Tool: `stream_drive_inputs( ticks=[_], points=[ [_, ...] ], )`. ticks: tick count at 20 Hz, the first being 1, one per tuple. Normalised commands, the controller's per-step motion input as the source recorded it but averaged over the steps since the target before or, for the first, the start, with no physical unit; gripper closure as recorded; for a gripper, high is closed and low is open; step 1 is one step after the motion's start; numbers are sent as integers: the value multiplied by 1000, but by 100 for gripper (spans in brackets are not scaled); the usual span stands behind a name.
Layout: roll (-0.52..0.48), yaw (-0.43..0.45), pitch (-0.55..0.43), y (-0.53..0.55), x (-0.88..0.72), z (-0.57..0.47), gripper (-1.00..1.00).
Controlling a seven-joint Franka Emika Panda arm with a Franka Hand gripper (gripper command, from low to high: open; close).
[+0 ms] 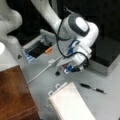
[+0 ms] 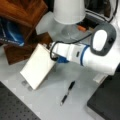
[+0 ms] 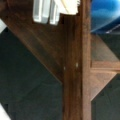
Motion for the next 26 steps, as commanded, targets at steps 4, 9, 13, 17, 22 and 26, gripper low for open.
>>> stream_drive_inputs(
  ticks=[4,9,13,17,22,26],
  points=[
    [93,-335,-96,345,-81,98,-100],
    [182,-357,-111,189,-107,83,-100],
    [254,-375,-147,74,-223,137,-100],
    [260,-343,-192,36,-371,86,-100],
    [338,-325,-238,112,-559,15,-100],
    [431,-198,-334,24,-558,-21,-100]
  ],
)
